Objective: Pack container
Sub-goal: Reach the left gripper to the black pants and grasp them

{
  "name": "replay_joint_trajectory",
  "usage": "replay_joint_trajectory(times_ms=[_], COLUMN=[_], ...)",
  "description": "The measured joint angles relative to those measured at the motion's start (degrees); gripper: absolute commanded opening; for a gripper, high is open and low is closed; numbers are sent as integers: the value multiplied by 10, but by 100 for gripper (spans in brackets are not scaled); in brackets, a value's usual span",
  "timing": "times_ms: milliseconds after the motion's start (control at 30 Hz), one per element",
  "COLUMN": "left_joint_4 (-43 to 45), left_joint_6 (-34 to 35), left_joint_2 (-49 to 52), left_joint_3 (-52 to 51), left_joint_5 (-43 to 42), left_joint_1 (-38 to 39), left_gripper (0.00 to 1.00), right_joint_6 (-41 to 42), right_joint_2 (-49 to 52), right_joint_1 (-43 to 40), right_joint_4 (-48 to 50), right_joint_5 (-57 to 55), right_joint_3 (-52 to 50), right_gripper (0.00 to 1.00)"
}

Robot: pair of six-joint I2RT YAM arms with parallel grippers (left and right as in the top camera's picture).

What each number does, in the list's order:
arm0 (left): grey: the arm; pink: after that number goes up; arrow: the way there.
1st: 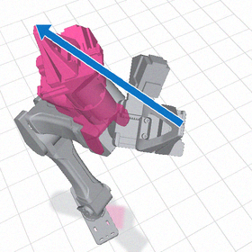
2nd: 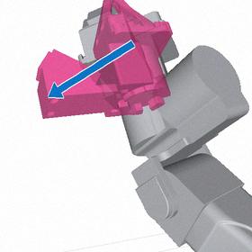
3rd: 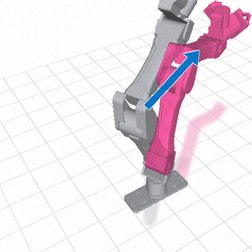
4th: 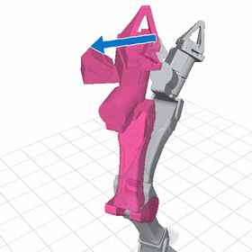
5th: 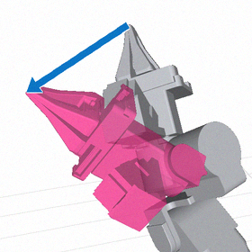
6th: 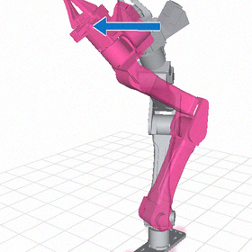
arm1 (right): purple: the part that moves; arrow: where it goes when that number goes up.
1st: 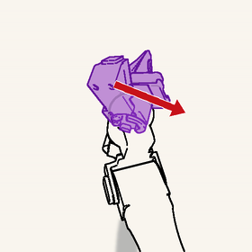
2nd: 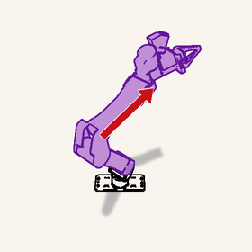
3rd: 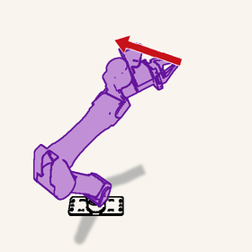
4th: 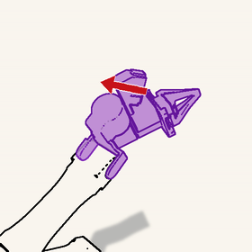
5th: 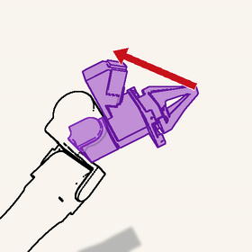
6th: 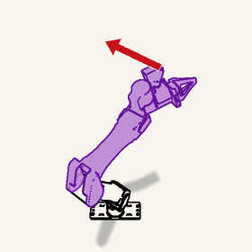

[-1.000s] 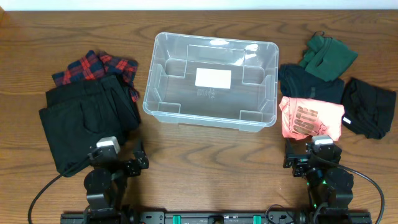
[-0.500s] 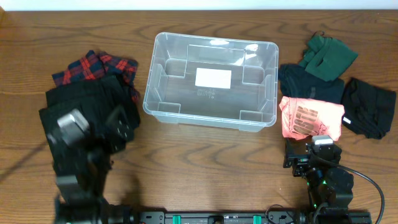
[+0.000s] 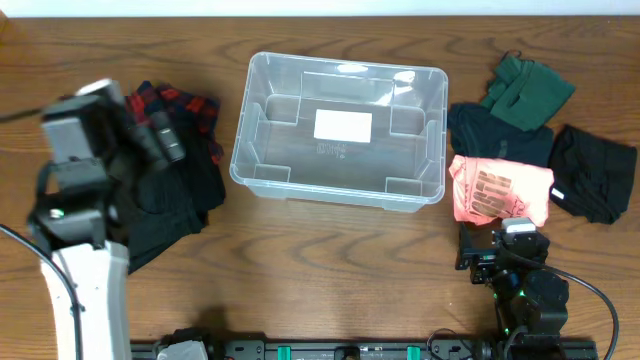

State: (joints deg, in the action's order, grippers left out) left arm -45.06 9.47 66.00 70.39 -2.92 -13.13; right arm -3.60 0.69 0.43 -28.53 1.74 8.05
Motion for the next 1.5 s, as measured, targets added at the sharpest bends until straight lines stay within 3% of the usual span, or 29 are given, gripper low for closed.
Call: replay_joint_trajectory(times_ms=[333,400,533,1100,1500], left_joint_4=[-101,-104,-96,-19,32], left_joint_6=[21,12,-10,-247,-316], left_joint_2=[73,100,169,382,464], left_joint_3=[1,2,2,3,3], left_joint_5=[-119,-140,-162,-314,-382], left_joint_1=[-366,-416,-480,-497,-495], left_gripper=[99,91,95,95,92], right_joint_6=[0,0,0,0,0], right_joint_2=[0,0,0,0,0], right_joint_1=[0,0,0,0,0], right_joint_4=[0,0,0,0,0], right_joint_5=[0,0,0,0,0], right_joint_3=[0,0,0,0,0], right_gripper=[99,99,99,99,99])
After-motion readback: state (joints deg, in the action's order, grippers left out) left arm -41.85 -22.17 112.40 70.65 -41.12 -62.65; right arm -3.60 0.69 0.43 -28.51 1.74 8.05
